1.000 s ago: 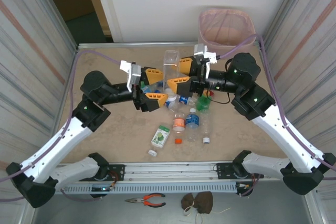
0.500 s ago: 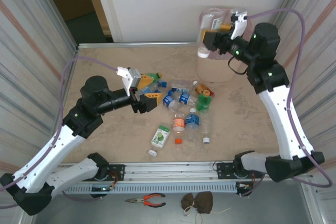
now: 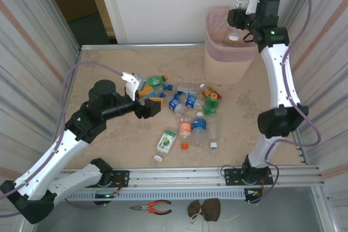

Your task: Put the plastic bottles in the bin

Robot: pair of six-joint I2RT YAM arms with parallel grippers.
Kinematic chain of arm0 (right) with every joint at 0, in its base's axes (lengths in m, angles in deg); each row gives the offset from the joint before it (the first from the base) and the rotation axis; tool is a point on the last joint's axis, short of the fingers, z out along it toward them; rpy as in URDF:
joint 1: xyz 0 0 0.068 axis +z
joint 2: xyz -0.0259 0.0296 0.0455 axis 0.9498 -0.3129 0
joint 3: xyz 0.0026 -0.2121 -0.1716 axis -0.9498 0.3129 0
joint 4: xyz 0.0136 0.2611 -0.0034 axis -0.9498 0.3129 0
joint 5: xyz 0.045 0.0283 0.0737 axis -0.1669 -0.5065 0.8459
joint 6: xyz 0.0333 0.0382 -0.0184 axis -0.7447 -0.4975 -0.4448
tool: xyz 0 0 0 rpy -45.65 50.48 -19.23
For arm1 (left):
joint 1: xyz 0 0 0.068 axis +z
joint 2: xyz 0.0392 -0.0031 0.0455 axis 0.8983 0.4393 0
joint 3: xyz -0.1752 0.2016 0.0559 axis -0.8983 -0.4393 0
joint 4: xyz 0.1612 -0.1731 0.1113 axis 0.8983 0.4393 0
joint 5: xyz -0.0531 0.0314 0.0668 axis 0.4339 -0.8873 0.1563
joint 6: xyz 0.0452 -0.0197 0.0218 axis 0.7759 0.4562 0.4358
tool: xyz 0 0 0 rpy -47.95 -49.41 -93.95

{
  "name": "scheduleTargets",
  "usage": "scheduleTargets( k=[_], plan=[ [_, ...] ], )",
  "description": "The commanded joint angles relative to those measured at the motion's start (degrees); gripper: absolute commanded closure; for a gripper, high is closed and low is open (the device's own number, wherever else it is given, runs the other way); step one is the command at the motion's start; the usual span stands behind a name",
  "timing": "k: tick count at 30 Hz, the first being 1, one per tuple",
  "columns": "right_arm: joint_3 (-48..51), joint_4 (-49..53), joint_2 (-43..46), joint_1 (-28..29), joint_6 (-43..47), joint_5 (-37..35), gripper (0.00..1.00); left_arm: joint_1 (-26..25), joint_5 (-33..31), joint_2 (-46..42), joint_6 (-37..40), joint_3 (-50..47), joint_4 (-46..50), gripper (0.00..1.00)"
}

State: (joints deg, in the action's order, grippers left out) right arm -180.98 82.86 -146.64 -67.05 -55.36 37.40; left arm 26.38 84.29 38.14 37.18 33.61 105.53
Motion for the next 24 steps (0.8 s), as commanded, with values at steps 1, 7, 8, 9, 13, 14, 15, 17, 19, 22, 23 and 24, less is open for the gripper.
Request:
scheduleTargets(
  k=[1, 7, 8, 9, 13, 14, 15, 17, 19, 22, 23, 24],
  plan=[
    [-7.00, 7.83, -5.52, -0.47, 3.95, -7.07, 0.43, 0.29, -0.56, -0.98, -0.07, -0.74, 0.48, 0.20],
    [-12.26, 12.66, -13.33, -0.58, 6.75, -12.94, 0.41, 0.46, -1.50, -1.20, -0.13, -1.48, 1.12, 0.20],
    [-12.27, 13.02, -13.99, -0.65, 7.13, -13.46, 0.41, 0.54, -1.62, -1.16, -0.30, -1.51, 1.38, 0.21],
    [-12.30, 13.43, -14.65, -0.77, 7.17, -13.75, 0.41, 0.56, -1.67, -1.15, -0.37, -1.56, 1.55, 0.20],
    [-12.28, 14.52, -17.35, -1.32, 6.71, -13.15, 0.39, 0.65, -1.36, -1.18, -0.69, -1.96, 1.47, 0.21],
    [-12.26, 14.71, -18.08, -1.31, 6.70, -13.15, 0.39, 0.60, -1.31, -1.07, -0.72, -2.12, 1.52, 0.21],
    [-12.28, 14.97, -18.76, -1.40, 6.78, -13.30, 0.38, 0.65, -1.34, -0.98, -0.88, -2.17, 1.64, 0.21],
    [-12.26, 15.43, -20.26, -1.46, 6.62, -13.50, 0.38, 0.73, -1.50, -0.78, -1.11, -2.04, 2.27, 0.21],
    [-12.28, 16.07, -21.59, -1.57, 6.54, -13.76, 0.37, 0.73, -2.37, -0.65, -1.26, -2.12, 3.11, 0.22],
    [-12.26, 16.83, -23.03, -1.74, 6.12, -13.64, 0.35, 0.73, -3.32, -0.64, -1.33, -2.52, 4.04, 0.22],
    [-12.26, 16.98, -23.26, -1.76, 6.05, -13.66, 0.35, 0.73, -3.54, -0.64, -1.37, -2.79, 4.20, 0.23],
    [-12.26, 17.15, -23.51, -1.73, 5.88, -13.84, 0.34, 0.70, -3.62, -0.66, -1.41, -2.92, 4.32, 0.23]
  ],
)
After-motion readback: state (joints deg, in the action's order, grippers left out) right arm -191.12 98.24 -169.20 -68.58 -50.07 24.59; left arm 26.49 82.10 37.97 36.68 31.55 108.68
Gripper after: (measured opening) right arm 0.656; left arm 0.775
